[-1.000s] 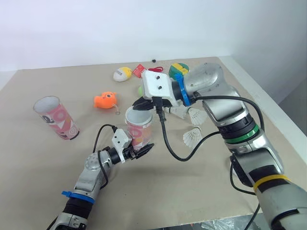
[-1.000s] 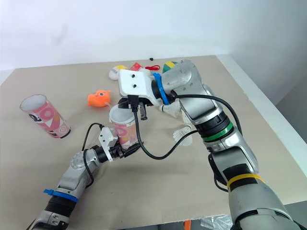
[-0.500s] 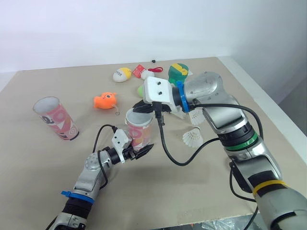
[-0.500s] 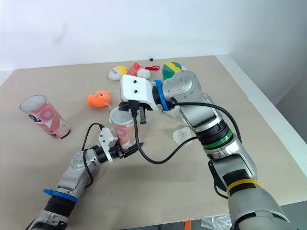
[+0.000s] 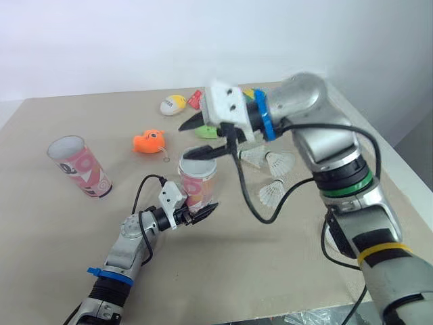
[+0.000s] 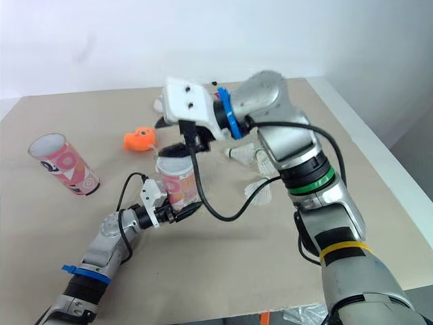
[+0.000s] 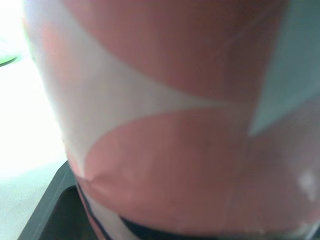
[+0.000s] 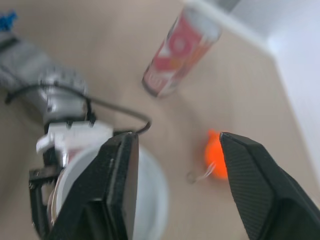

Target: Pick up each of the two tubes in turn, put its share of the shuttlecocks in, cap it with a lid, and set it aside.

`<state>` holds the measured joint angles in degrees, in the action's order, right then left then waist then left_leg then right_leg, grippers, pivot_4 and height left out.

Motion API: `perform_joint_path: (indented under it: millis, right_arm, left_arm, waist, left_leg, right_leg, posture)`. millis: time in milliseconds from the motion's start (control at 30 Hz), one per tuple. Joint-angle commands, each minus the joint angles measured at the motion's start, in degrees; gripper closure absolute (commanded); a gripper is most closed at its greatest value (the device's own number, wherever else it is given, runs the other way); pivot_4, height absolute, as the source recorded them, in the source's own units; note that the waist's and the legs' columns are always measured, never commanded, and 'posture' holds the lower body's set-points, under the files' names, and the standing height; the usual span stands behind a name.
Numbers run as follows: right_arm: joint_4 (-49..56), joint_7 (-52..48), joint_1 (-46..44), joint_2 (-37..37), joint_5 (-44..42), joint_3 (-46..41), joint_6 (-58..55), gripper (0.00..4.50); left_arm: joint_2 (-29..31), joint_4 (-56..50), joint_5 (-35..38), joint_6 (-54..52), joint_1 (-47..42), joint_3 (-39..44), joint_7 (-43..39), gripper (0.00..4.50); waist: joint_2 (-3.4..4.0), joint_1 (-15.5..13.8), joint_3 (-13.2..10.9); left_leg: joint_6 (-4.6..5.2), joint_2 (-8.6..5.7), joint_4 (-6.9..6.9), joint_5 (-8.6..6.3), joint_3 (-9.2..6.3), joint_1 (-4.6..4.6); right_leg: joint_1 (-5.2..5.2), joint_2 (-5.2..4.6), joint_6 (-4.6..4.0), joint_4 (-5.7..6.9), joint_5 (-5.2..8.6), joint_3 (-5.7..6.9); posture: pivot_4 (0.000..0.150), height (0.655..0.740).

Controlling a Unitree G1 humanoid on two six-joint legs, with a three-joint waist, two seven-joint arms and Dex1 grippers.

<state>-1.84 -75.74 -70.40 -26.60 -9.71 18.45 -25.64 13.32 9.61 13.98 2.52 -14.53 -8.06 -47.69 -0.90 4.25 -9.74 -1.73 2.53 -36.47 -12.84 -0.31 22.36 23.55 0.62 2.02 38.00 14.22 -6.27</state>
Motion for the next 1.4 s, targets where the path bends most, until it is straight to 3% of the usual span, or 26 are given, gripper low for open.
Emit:
perform_joint_path:
  millis: [33,100,133,633,900,933,1000,1033,1100,1167,1233,1267,1300,1333,1400]
  right_arm:
    - [0.94,-3.61,-2.29,-2.14,-1.54,-0.29,-1.11,3.37]
    - [1.74,-5.62,-0.91,-3.64,-0.33,2.49,-1.42,4.36]
    - [1.88,-6.00,-0.09,-4.12,0.48,3.73,-0.97,4.44]
    - [1.47,-6.91,9.70,-3.31,9.61,15.50,3.25,4.44]
    - [3.25,0.06,9.17,3.33,-1.81,-1.23,0.97,4.44]
    - [3.58,0.85,9.01,3.63,-2.79,-2.47,0.39,4.50]
    - [4.73,1.80,8.82,2.99,-5.00,-5.28,-0.58,3.83]
    - [5.19,3.15,8.57,3.14,-7.32,-8.06,-2.18,3.30]
    - [6.35,6.01,8.55,3.56,-12.03,-13.07,-6.14,2.86]
    - [9.29,7.85,10.29,2.47,-16.19,-16.34,-10.68,2.15]
    - [13.90,8.94,14.18,0.09,-19.50,-18.50,-14.72,1.41]
    - [16.46,9.59,16.97,-1.28,-20.72,-19.33,-16.27,0.83]
    - [19.00,10.84,20.34,-2.32,-21.76,-20.37,-17.67,0.67]
    - [20.93,12.67,23.23,-2.51,-22.68,-21.51,-18.60,0.03]
    - [24.35,14.85,28.79,-2.80,-23.48,-22.48,-18.17,0.03]
  left_arm:
    - [0.18,3.45,-1.30,-1.50,1.56,-0.86,0.55,1.22]
    - [0.14,3.50,-1.39,-1.42,1.55,-0.89,0.62,1.22]
    - [0.12,3.51,-1.41,-1.39,1.55,-0.90,0.64,1.22]
    - [-0.07,3.52,-1.40,-1.39,1.60,-0.82,0.35,1.22]
    - [0.18,3.11,-1.70,-1.82,2.07,-0.51,0.39,1.22]
    - [0.24,3.00,-1.62,-1.88,2.13,-0.52,0.35,0.44]
    - [0.53,2.82,-1.22,-2.32,2.13,-0.67,-0.29,0.00]
    - [0.78,2.79,-1.03,-2.80,2.06,-0.79,-0.75,0.00]
    - [1.34,2.69,-0.91,-3.28,1.97,-0.92,-1.44,0.00]
    - [2.30,2.01,-0.61,-3.77,2.11,-0.80,-2.16,0.00]
    - [3.86,0.64,-0.23,-4.27,2.70,-0.48,-3.17,0.00]
    - [4.81,-0.32,0.32,-4.60,3.22,0.03,-3.82,0.00]
    - [6.31,-1.47,0.97,-5.01,4.00,0.63,-4.92,0.00]
    - [7.79,-2.23,1.47,-5.09,4.69,1.21,-5.91,0.00]
    - [10.36,-3.39,3.01,-5.48,5.79,2.69,-7.71,0.00]
  waist:
    - [0.00,0.00,0.00]
    - [0.00,0.00,0.00]
    - [0.00,0.01,0.00]
    - [0.12,0.07,0.62]
    - [-0.08,0.09,1.02]
    - [-0.20,0.08,0.93]
    - [-0.22,-0.05,0.93]
    - [-0.25,-0.09,0.91]
    - [-0.29,-0.09,0.88]
    - [-0.32,-0.07,0.85]
    - [-0.39,-0.01,0.84]
    - [-0.45,0.01,0.84]
    - [-0.45,0.11,0.83]
    - [-0.48,0.21,0.82]
    - [-0.44,0.56,0.79]
  left_leg:
    - [0.00,0.00,0.00,0.00,-0.01,0.00]
    - [0.00,0.00,0.00,0.00,0.00,0.00]
    - [0.00,0.00,0.00,0.00,0.01,0.00]
    - [-0.03,0.00,0.08,-0.02,0.02,-0.27]
    - [-0.06,0.03,0.21,-0.04,0.01,-0.26]
    - [-0.06,0.03,0.20,-0.04,-0.01,-0.19]
    - [-0.06,0.02,0.19,-0.04,-0.03,-0.01]
    - [-0.07,-0.01,0.19,-0.04,-0.04,0.01]
    - [-0.09,-0.01,0.19,-0.06,-0.06,0.06]
    - [-0.11,-0.01,0.20,-0.07,-0.09,0.12]
    - [-0.10,0.01,0.22,-0.10,-0.12,0.12]
    - [-0.08,0.03,0.26,-0.12,-0.15,0.11]
    - [-0.09,0.04,0.28,-0.15,-0.19,0.10]
    - [-0.09,0.07,0.34,-0.21,-0.15,0.07]
    - [0.03,0.13,0.51,-0.32,-0.01,0.06]
  right_leg:
    - [-0.01,0.00,0.00,-0.01,0.00,0.01]
    - [-0.01,-0.01,-0.01,-0.02,0.01,0.01]
    - [0.00,-0.02,-0.01,-0.02,0.01,0.00]
    - [-0.15,-0.01,-0.07,-0.03,0.09,0.00]
    - [-0.09,0.02,-0.13,-0.02,0.16,0.01]
    - [-0.05,0.02,-0.13,-0.02,0.16,0.03]
    - [0.04,0.01,0.02,-0.02,0.09,0.04]
    - [0.03,-0.02,0.16,-0.03,0.08,0.06]
    - [0.03,-0.03,0.18,-0.08,0.10,0.07]
    - [0.06,-0.03,0.18,-0.12,0.10,0.09]
    - [0.06,-0.02,0.14,-0.13,0.12,0.12]
    - [0.04,-0.01,0.11,-0.15,0.16,0.15]
    - [0.03,0.00,0.07,-0.17,0.21,0.20]
    - [0.03,0.01,0.04,-0.17,0.25,0.17]
    - [0.17,0.09,-0.01,-0.16,0.30,0.02]
  posture:
    - [0.150,0.7400]
    - [0.150,0.7400]
    - [0.150,0.7400]
    - [0.150,0.7400]
    - [0.150,0.7400]
    - [0.150,0.7400]
    - [0.150,0.7400]
    - [0.150,0.7400]
    - [0.150,0.7400]
    - [0.150,0.7400]
    - [0.150,0.7400]
    - [0.150,0.7400]
    - [0.150,0.7400]
    - [0.150,0.7400]
    - [0.150,0.7400]
